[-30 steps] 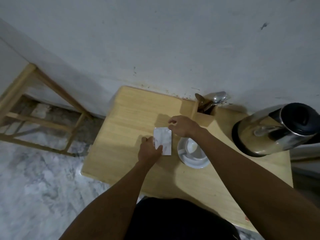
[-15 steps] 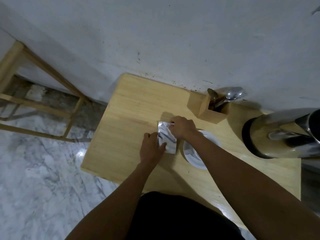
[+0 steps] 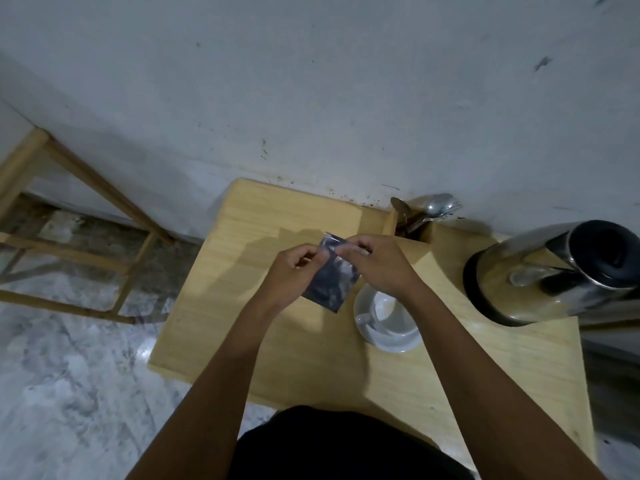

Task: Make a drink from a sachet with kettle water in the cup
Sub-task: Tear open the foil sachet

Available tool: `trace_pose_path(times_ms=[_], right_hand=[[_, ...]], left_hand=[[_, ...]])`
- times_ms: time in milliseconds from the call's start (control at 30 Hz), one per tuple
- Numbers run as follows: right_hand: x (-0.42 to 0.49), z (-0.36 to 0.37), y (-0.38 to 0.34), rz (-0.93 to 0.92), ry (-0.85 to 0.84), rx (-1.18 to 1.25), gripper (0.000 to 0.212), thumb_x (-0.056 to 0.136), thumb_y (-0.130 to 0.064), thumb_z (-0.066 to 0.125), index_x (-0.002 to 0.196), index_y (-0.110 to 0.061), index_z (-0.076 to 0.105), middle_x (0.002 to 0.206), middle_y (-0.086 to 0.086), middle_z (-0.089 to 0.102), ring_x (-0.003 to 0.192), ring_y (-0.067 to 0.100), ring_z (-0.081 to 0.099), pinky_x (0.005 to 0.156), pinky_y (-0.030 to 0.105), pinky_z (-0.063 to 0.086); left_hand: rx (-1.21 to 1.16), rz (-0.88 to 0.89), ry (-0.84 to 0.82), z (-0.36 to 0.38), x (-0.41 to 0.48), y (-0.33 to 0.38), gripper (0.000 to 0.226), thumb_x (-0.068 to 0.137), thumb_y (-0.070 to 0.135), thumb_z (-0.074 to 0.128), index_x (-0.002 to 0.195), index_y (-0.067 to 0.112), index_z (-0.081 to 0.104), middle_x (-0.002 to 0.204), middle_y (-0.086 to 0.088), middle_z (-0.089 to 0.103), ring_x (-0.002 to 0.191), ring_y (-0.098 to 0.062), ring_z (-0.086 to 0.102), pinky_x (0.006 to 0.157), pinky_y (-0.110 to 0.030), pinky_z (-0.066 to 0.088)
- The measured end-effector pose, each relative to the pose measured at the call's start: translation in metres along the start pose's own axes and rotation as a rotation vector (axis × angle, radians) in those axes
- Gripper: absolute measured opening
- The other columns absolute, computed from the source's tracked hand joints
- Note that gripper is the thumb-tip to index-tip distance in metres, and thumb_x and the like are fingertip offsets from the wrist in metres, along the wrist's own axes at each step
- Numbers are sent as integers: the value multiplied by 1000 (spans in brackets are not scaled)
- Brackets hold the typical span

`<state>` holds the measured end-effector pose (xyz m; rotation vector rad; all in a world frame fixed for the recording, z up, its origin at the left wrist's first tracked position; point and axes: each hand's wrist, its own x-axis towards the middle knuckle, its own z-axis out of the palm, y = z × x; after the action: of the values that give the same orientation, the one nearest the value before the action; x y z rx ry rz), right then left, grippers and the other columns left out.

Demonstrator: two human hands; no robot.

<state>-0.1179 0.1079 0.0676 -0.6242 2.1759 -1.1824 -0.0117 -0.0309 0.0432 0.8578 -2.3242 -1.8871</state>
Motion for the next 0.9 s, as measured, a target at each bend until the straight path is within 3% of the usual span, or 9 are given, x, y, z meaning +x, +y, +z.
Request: trace_pose_path(times_ms=[100,233,333,433,533,667,900], right_hand=[[-18,-7,-10,8,18,90,16,92,-23,64,94,-11,75,85,4,73,75,9,64,70,25,50],[-38,-19,-20,-82,52,26,13,92,-25,65,99,-18,75,91,-8,73,87,5,66,78,18,50],[-51,-32,-29,-155,49,-67,7,91,-24,66,92,-28,72,86,-16,70,82,-6,61,71,6,46],[-64,-39,-38,-191,61,-93,8,91,-21,67,91,-18,74,82,-10,71,74,-6,61,64,4,45],[-71,-44,-42,-196,65,-124,10,90,-24,68,94,-18,76,86,-7,73,78,1,64,64,9,48],[-75,-53,-50,-300,73,-314,6,89,-33,68,91,-31,72,85,-15,71,81,1,63,88,31,51],[-83,-69,-75,-360,76,-577,10,84,-37,73,93,-33,74,83,-15,72,77,2,64,75,29,53]], left_hand=[[-22,85,14,1,-9,20,17,95,23,55,89,22,70,83,10,70,71,7,60,64,-6,45],[85,150,-38,-1,-24,39,18,94,27,57,93,19,73,91,1,75,80,-4,65,71,-18,49],[118,191,-108,-5,-34,51,16,93,28,59,92,22,74,91,3,75,84,-10,67,77,-23,49],[101,242,-103,-6,-45,64,14,93,25,59,93,26,74,94,8,75,92,-9,67,81,-20,49],[126,293,-96,-5,-52,73,16,94,21,58,90,24,73,91,6,75,88,-9,68,80,-22,51],[186,357,-105,-6,-58,81,15,93,21,59,92,21,74,89,5,75,87,-13,69,82,-29,52],[273,380,-99,-6,-66,89,17,94,23,56,89,21,71,87,4,73,86,-14,66,79,-30,51]])
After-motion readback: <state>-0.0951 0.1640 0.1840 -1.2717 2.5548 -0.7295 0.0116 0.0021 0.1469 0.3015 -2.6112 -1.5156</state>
